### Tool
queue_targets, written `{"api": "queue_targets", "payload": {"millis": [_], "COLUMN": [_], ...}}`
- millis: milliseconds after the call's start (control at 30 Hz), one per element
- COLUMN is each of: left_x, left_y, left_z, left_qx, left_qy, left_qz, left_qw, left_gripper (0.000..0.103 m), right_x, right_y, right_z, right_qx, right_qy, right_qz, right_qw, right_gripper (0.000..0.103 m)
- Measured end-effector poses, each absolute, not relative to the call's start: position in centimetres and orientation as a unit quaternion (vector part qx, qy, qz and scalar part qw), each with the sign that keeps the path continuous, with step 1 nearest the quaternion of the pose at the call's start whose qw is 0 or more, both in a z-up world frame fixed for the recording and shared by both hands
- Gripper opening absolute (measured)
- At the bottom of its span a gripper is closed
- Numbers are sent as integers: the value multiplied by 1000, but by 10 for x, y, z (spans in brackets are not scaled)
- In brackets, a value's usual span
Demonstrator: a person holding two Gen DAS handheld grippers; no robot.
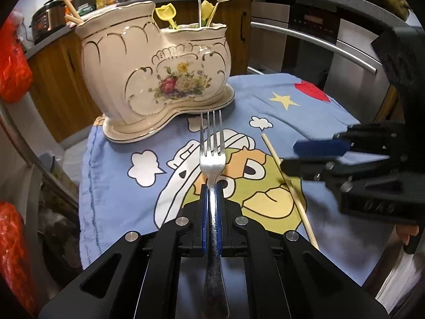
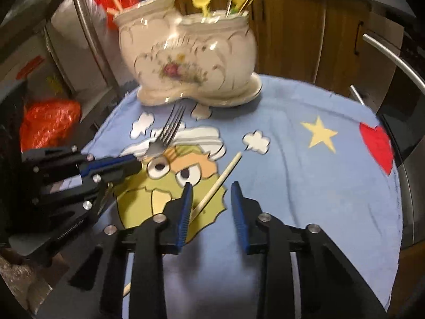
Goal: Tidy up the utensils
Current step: 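Grasp the silver fork with the left tool while the right tool grasps the wooden chopstick, then lift and carry the fork with the left tool while the right tool carries the chopstick to the holder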
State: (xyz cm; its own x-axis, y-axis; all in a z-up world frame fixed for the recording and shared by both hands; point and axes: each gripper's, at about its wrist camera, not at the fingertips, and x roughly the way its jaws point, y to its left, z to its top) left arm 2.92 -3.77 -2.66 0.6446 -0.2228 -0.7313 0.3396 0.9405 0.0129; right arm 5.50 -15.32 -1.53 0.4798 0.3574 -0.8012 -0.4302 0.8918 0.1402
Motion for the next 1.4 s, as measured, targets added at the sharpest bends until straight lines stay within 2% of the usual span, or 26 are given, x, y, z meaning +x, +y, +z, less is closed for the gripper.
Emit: {"api": "queue_targets", "payload": {"millis": [133,267,300,533,933,1400], "left_x": [26,25,24,22,19,12], "left_y": [-35,-33,-32,-31,-28,-15], "left_z": [-24,-22,-21,-18,-8,68], "left_qx": [72,69,68,64,57,22], "left_qy": [389,389,387,383,368,251], "left_qz": [-158,-157,-157,-159,-160,-160], "left_qw": [905,905,906,908,914,954], "left_gripper": [6,6,6,6,6,6], "right_x": [53,45,44,59,58,61], "right_y": [-144,-132,-129,-149,-180,-192], "right_z": [-22,-25,-25,-26,-5,57], "right_qx": [-53,-102,-108,-30,28,84], "right_qy": [470,449,446,460,438,331], "right_qz": [228,208,208,206,208,239], "right_qw": [851,863,864,863,874,909], "right_gripper": [22,19,15,5,5,5]}}
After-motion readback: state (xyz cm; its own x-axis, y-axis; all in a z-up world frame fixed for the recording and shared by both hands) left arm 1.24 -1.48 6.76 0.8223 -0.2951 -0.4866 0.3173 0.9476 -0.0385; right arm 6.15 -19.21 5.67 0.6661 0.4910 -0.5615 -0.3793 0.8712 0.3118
